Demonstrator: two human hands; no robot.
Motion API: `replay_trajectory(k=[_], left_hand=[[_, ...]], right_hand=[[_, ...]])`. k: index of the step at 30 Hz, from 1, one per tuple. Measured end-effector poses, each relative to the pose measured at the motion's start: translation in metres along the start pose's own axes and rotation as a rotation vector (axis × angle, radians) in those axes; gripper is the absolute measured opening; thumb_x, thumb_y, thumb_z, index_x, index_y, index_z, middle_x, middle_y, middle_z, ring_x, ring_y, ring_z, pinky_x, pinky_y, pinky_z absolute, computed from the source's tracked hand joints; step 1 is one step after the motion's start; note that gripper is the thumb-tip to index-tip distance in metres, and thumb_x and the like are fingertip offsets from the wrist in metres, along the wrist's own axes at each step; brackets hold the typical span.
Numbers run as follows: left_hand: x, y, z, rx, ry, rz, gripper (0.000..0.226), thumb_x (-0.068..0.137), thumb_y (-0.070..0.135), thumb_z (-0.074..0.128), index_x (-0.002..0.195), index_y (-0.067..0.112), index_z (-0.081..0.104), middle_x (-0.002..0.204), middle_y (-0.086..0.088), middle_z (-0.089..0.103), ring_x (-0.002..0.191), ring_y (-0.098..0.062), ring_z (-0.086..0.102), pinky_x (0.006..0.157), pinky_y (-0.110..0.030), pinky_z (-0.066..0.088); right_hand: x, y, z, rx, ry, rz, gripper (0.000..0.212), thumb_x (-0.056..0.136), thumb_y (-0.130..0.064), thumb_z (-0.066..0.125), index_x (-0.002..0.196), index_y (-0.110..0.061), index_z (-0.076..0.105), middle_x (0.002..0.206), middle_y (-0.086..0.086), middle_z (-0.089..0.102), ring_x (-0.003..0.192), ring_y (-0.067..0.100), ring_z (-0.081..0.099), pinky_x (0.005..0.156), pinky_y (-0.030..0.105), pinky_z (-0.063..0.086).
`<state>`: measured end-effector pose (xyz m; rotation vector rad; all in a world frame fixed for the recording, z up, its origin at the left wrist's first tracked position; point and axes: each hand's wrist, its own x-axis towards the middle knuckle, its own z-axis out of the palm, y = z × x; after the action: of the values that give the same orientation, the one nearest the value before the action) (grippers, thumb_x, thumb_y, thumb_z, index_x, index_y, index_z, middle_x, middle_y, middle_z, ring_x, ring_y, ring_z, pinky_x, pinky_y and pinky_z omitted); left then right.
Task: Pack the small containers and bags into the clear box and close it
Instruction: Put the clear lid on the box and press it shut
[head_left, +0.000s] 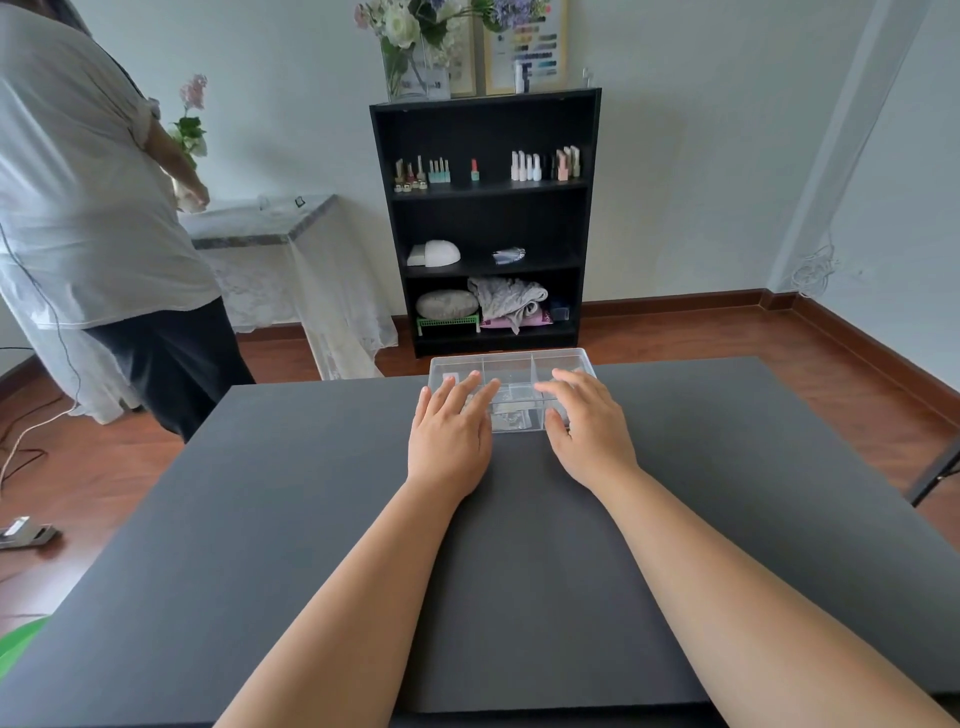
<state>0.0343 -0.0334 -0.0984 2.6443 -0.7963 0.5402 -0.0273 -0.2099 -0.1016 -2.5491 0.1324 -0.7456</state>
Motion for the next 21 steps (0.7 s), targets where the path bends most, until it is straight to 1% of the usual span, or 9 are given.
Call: replay_trajectory(k=[7,11,21], left_hand=[[0.015,-0.009,0.001,0.003,0.002,0.002,0.047,0.098,0.021,0.037,0.144,0.031,0.041,0.152,0.004,0.039,0.144,-0.023,0.024,0.116,-0.038,0.009],[0.021,-0.013,0.002,0.003,0.000,-0.002,0.047,0.098,0.020,0.038,0.144,0.031,0.041,0.151,0.004,0.039,0.144,-0.024,0.025,0.116,-0.038,0.009],[0.025,-0.016,0.005,0.015,-0.015,-0.013,0.048,0.099,0.022,0.036,0.145,0.033,0.036,0.153,0.005,0.035,0.145,-0.023,0.020,0.117,-0.038,0.004]], right_hand=[[0.012,-0.001,0.009,-0.065,-0.058,-0.003,0.041,0.091,-0.014,0.055,0.132,-0.020,0.052,0.146,0.005,0.042,0.141,0.026,0.029,0.103,0.047,0.039],[0.018,-0.001,0.013,-0.056,-0.064,0.007,0.042,0.092,-0.013,0.054,0.133,-0.021,0.051,0.148,0.003,0.041,0.143,0.026,0.026,0.102,0.047,0.038],[0.024,0.002,0.016,-0.060,-0.071,-0.005,0.044,0.092,-0.014,0.054,0.135,-0.023,0.050,0.150,0.001,0.040,0.144,0.023,0.023,0.104,0.046,0.036]])
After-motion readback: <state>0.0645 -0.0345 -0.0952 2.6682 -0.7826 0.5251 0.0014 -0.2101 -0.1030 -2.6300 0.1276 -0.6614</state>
